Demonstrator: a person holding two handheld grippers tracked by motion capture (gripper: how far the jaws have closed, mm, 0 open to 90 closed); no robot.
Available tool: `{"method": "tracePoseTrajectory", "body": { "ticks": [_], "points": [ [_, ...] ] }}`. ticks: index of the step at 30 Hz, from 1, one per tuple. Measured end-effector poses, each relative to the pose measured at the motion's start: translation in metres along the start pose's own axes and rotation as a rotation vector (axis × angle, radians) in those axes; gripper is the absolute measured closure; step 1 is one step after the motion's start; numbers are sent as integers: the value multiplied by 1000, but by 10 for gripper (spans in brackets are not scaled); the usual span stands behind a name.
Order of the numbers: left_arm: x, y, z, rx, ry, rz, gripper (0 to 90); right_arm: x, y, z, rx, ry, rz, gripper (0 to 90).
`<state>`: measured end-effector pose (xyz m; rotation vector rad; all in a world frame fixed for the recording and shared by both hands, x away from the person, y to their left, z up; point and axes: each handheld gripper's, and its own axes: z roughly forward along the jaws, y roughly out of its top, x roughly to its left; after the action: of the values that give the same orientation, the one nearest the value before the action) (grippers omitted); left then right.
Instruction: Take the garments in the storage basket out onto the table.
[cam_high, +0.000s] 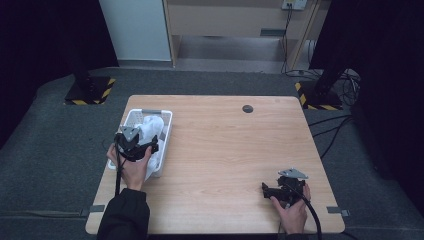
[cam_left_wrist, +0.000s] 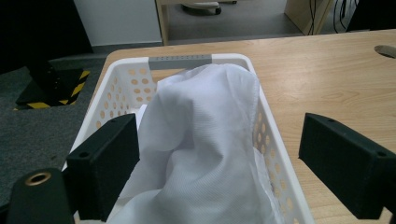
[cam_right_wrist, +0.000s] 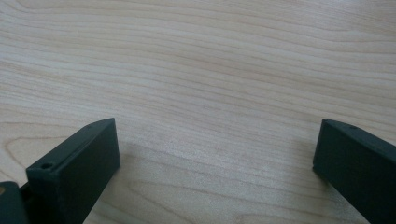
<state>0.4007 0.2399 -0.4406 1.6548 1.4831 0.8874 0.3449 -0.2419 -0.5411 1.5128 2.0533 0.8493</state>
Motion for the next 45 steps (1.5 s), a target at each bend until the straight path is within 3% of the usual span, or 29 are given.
{"method": "tracePoseTrajectory", "body": {
  "ticks": [28, 40, 45],
  "points": [
    [-3, -3, 34, 77, 30, -2, 156, 0, 0, 0, 0, 0, 0, 6],
    [-5, -9, 42, 122, 47, -4, 325, 0, 0, 0, 0, 0, 0, 6],
    [-4, -9, 44, 145, 26, -11, 461, 0, 0, 0, 0, 0, 0, 7]
  ]
}}
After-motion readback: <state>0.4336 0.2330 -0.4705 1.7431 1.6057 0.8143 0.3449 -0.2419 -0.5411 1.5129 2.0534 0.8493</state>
